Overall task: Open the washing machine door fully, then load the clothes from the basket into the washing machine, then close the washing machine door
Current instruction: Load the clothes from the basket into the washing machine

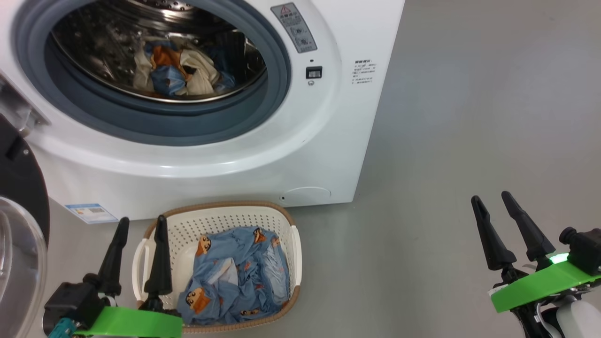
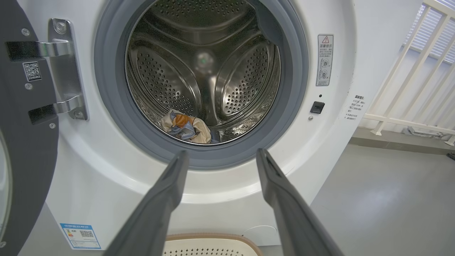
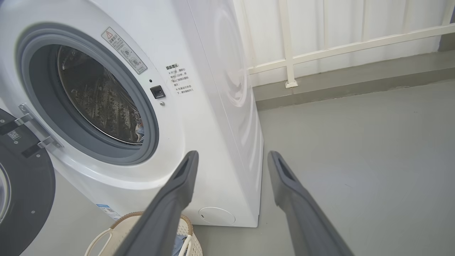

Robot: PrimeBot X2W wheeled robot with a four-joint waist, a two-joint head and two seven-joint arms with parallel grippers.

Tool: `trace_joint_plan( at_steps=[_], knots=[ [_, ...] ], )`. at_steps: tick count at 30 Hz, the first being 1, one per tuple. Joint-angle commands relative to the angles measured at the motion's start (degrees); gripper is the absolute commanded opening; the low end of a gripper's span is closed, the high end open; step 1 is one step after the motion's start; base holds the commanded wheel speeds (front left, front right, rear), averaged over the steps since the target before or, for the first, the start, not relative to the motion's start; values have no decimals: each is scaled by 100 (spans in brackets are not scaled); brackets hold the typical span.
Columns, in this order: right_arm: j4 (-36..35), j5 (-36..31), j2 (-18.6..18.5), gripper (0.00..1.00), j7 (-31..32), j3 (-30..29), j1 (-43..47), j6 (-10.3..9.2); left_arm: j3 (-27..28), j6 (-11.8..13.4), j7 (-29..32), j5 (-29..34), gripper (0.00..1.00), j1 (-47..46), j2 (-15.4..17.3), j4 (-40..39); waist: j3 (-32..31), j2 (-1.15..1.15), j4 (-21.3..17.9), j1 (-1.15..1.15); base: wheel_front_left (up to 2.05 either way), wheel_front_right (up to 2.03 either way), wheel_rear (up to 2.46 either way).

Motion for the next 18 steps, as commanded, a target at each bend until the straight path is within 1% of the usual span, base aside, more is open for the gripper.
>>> trace_joint_plan(
  at_steps=[1, 13, 18],
  knots=[
    [-154, 44, -119, 100, -28, 73, -117, 36, 146, 22, -29, -10, 100, -222, 72, -136, 161, 0, -19, 0, 0, 0, 0],
    [-196, 124, -103, 100, -28, 91, -356, 36, -9, 70, -29, 20, 100, -536, 72, 113, 773, 0, -120, 0, 0, 0, 0],
    [-225, 169, -110, 100, -28, 121, -500, 36, -31, 76, -29, 64, 100, -713, 72, 392, 1095, 0, -178, 0, 0, 0, 0]
  ],
)
